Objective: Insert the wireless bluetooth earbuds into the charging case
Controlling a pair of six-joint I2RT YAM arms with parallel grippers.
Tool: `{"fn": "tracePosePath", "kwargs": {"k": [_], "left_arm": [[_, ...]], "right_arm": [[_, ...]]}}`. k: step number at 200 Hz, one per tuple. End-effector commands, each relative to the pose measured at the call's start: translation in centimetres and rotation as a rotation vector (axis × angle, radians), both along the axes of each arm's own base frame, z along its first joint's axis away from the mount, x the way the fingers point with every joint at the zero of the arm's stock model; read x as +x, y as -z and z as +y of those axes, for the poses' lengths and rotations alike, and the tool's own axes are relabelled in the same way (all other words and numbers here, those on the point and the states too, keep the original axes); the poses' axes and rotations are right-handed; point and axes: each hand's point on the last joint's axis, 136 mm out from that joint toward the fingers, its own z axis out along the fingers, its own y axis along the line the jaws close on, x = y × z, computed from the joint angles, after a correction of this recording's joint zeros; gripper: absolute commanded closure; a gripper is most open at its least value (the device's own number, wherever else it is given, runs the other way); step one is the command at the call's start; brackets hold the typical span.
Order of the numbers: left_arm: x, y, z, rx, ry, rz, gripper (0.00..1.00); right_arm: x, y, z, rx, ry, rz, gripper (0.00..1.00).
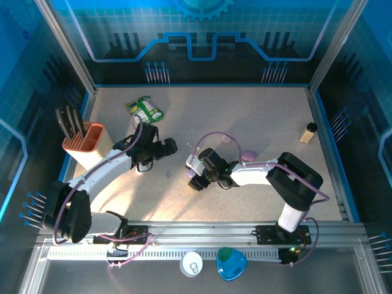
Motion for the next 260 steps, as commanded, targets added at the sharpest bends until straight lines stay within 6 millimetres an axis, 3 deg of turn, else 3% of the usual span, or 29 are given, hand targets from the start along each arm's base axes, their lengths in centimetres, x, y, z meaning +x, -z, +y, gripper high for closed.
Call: {"fn": "tracePosePath", "kwargs": {"k": [1,84,119,163,192,225,260], "left_arm": [[-0.2,-0.1,-0.1,-0.027,0.005,-0.004,0.01],[0.0,-0.3,-0.2,-0.017,0.034,-0.03,0.01],[0.5,-1.0,-0.8,-0.009,0.124,-0.127,0.01],[0.6,-5.3,-4.9,-0.121,0.426,-0.493,0.01],[-0.6,-8.6,-7.5,-0.186,0.631,-0.735,0.01],[-4.9,-10.8,-10.0,-0.299,0.894,-1.037,0.01],[-8.8,-10.5,-12.2,-0.384,1.125,-1.112,0.01]], "right_arm": [[0.8,0.3,0.3,-0.01,-0.013,-0.018,0.36],[0.8,0.0,-0.1,-0.028,-0.03,-0.018,0.66],[0.7,-1.9,-0.3,0.0,-0.031,-0.031,0.68],[0.7,-6.7,-2.2,0.093,0.004,-0.014,0.71],[0.2,-10.9,-4.4,0.17,0.016,-0.021,0.72],[-1.6,-15.7,-6.1,0.243,-0.048,-0.031,0.73],[-4.1,-19.8,-6.4,0.258,-0.159,-0.03,0.72]]}}
